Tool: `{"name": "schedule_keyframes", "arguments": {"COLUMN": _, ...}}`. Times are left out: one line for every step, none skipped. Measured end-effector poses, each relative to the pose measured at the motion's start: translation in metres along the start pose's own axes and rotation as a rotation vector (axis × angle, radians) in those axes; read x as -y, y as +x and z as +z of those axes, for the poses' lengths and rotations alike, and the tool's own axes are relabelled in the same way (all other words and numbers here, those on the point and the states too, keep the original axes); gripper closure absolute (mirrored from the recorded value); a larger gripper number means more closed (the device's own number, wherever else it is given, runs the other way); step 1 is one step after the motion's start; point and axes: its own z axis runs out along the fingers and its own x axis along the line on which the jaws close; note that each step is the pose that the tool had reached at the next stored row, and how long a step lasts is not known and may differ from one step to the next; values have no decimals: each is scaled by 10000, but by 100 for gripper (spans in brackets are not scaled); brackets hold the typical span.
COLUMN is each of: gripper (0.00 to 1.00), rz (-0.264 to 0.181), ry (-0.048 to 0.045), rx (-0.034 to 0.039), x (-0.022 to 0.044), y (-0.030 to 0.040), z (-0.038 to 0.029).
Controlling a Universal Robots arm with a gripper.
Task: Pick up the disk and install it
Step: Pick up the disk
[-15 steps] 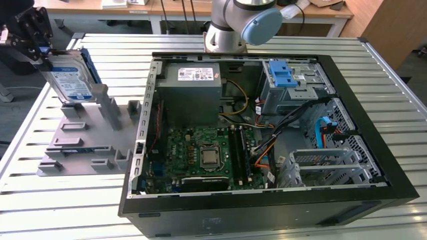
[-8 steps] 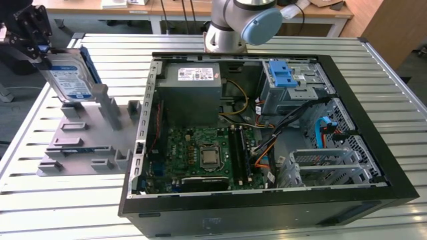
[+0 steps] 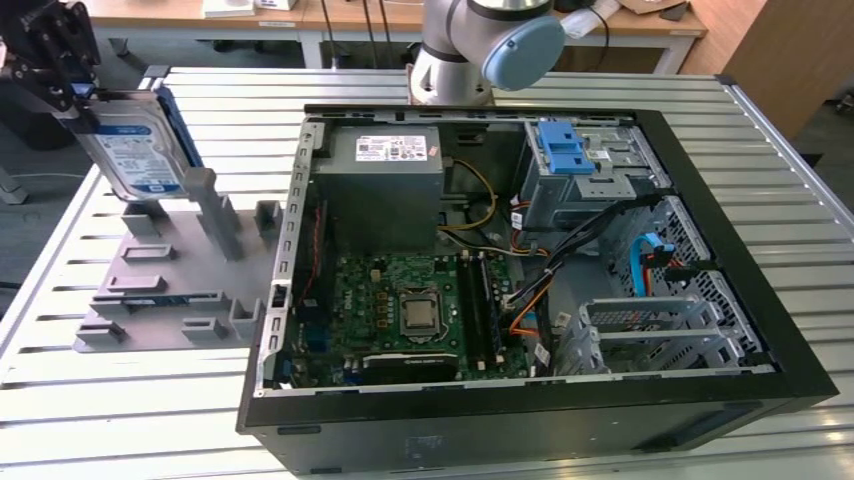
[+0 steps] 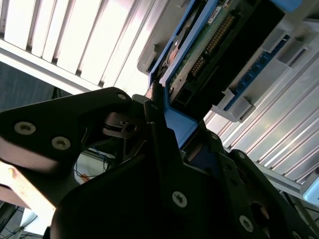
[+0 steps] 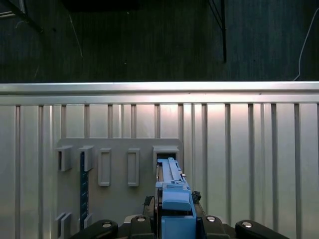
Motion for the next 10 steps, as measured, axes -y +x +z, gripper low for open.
{"name": "schedule_keyframes", "arguments": {"gripper": 64, "rz": 0, "ry": 1, "rx": 0, "x": 0, "y": 0, "z": -10}}
{"name": "schedule_keyframes", "arguments": {"gripper": 64, "rz": 0, "ry": 1, "rx": 0, "x": 0, "y": 0, "z": -20}}
{"name": "schedule_keyframes", "arguments": {"gripper": 64, "rz": 0, "ry": 2, "rx": 0, "x": 0, "y": 0, "z": -31}}
{"name": "schedule_keyframes", "arguments": {"gripper": 64, "rz": 0, "ry": 1, "rx": 0, "x": 0, "y": 0, "z": -41}}
{"name": "schedule_keyframes", "arguments": {"gripper": 64, "rz": 0, "ry": 1, "rx": 0, "x": 0, "y": 0, "z": -50}}
{"name": "schedule_keyframes", "arguments": {"gripper": 64, "rz": 0, "ry": 2, "rx": 0, "x": -1, "y": 0, "z": -59}}
{"name": "schedule_keyframes", "arguments": {"gripper": 64, "rz": 0, "ry": 1, "rx": 0, "x": -1, "y": -1, "z": -70}}
{"name": "schedule_keyframes", "arguments": {"gripper": 64, "rz": 0, "ry": 2, "rx": 0, "x": -1, "y": 0, "z": -82}}
{"name": "schedule_keyframes", "arguments": {"gripper": 64, "rz": 0, "ry": 2, "rx": 1, "x": -1, "y": 0, "z": -93}}
{"name": "schedule_keyframes", "arguments": {"gripper": 64, "rz": 0, "ry": 2, "rx": 0, "x": -1, "y": -1, "z": -103}}
